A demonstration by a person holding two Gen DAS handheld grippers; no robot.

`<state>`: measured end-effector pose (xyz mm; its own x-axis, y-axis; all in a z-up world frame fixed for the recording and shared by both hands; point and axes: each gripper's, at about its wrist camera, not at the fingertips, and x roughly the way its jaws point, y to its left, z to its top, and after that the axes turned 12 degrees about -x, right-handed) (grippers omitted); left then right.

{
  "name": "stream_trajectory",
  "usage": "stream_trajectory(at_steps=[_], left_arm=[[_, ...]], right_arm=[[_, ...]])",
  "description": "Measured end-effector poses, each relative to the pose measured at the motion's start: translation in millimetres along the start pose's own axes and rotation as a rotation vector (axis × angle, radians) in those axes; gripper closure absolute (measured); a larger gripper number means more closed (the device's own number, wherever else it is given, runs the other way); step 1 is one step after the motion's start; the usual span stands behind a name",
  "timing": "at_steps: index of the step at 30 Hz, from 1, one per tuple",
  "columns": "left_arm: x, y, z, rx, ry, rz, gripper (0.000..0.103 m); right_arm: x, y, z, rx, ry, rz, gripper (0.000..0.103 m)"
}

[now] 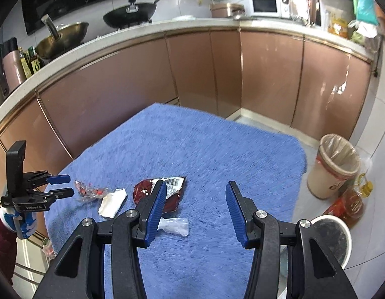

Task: Collect trash
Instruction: 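Move both open tools back over the table, then grasp the clear plastic bag with the left tool while the right tool grasps the red snack bag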

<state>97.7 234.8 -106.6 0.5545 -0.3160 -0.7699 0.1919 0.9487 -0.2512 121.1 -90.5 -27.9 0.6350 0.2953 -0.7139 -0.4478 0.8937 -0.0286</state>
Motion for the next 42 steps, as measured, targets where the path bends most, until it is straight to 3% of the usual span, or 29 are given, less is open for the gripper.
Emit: stream_trajectory(at_steps=[10, 17, 31, 38, 42], left_arm=[[40.0, 5.2, 4.5, 0.082, 0.088, 0.037, 0.052], [59.9, 11.8, 1.1, 0.078, 0.113, 0.036, 0.053], [66.2, 21.1, -3.6, 0.011, 0.108, 0.006, 0.081], [60.7, 23.3, -9.3, -0.005, 0.107, 0.001, 0.082], [56.5, 27.4, -11.7, -0.029, 0.098, -0.005, 0.083]], right_arm=[[70.2, 4.3, -1.5, 0.021, 0.106, 0.102, 0.054], [107.7, 11.2, -2.9, 0.025, 0.158, 0.158, 0.054], [153.4, 14.2, -11.4, 0.088, 0.242, 0.261, 0.054], [169.3, 17.6, -7.9, 0.091, 0.259, 0.266, 0.055], [177.1, 23.5, -6.4, 0.076, 0.264, 0.251, 0.066]])
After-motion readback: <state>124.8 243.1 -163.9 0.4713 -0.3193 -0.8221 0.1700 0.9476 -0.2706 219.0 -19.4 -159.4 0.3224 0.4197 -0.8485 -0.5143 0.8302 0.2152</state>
